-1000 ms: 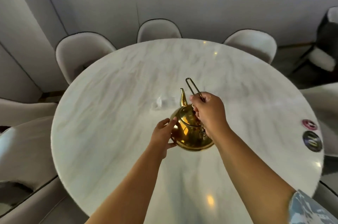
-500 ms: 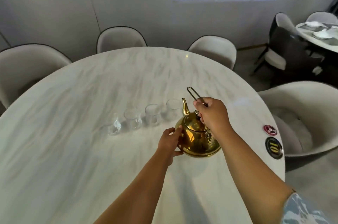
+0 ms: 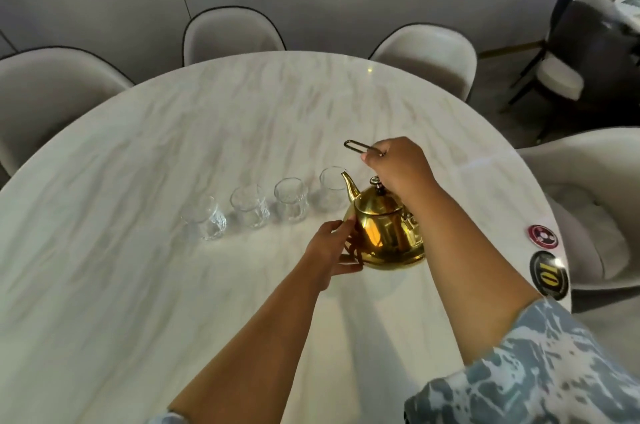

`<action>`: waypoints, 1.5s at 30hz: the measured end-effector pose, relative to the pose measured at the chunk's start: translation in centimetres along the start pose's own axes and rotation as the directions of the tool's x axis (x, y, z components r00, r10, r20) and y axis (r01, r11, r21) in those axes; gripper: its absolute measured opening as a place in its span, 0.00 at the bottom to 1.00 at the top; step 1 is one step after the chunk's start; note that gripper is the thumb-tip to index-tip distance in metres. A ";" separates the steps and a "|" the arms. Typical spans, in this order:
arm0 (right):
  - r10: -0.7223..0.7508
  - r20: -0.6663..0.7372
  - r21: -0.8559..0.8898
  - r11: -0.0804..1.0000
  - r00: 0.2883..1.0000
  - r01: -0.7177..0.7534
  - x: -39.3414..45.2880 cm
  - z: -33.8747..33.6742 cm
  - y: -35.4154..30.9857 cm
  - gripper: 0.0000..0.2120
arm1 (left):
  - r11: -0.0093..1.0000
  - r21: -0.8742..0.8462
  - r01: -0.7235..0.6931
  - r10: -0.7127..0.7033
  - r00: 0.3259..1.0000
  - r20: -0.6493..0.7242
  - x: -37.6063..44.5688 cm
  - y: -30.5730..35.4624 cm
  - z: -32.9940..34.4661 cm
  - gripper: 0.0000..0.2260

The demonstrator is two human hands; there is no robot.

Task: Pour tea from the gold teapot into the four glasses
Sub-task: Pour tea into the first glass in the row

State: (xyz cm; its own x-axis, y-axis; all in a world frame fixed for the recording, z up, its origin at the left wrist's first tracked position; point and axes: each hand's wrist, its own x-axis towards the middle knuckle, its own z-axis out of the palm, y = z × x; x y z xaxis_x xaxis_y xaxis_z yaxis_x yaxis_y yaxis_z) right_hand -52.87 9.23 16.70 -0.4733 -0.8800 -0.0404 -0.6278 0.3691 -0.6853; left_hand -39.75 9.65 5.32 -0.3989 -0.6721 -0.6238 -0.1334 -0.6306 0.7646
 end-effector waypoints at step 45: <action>0.102 0.076 -0.201 0.976 0.992 -0.085 4.3 0.5 -1.7 0.14 | 0.990 0.089 -0.108 0.113 0.992 -0.055 0.6 0.9 0.6 0.21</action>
State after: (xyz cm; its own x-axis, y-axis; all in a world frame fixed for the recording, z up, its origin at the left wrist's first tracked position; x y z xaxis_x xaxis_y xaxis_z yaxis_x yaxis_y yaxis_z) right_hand -53.55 4.70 17.33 -0.4866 -0.8579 -0.1648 -0.6970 0.4950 -0.5188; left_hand -40.64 8.90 5.75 -0.3610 -0.7595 -0.5412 -0.1694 -0.5173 0.8389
